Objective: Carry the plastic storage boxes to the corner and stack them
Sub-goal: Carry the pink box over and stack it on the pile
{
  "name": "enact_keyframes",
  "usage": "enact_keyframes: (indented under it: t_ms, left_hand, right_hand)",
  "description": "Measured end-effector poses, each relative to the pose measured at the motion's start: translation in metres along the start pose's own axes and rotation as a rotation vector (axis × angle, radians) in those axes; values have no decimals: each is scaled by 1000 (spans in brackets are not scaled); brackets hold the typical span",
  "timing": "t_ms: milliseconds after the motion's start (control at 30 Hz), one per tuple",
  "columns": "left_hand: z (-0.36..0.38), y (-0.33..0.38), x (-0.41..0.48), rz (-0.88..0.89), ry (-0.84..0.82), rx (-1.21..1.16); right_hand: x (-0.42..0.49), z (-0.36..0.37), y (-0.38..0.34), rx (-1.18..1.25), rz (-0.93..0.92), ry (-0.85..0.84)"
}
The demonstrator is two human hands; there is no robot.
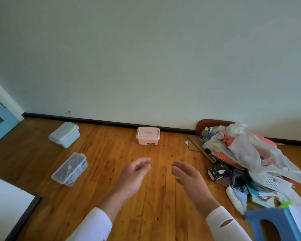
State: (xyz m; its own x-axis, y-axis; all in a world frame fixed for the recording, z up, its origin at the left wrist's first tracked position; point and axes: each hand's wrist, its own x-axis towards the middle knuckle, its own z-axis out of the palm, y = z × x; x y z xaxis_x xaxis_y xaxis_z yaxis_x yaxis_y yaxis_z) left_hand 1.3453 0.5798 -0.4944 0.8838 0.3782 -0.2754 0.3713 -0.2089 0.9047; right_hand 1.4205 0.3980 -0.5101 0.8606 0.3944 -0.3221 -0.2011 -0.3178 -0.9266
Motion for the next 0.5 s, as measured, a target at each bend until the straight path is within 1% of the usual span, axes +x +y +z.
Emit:
enact_keyframes:
  t_ms: [67,200,367,467,500]
  left_hand:
    - [1,10,27,-8,-7,34]
    - [4,21,85,-50,-10,21]
    - [12,40,182,-90,41,2]
    - [15,52,233,-136,71,-4]
    - [15,57,239,-150,78,1]
  right_hand:
    - [29,-4,-9,-10,7,5]
    - [95,-13,-19,-26,20,12]
    - [207,-33,-34,-21,19,-14]
    - [270,-47,-43,-24,33,-48]
    - [279,-49,-47,-27,37,-59]
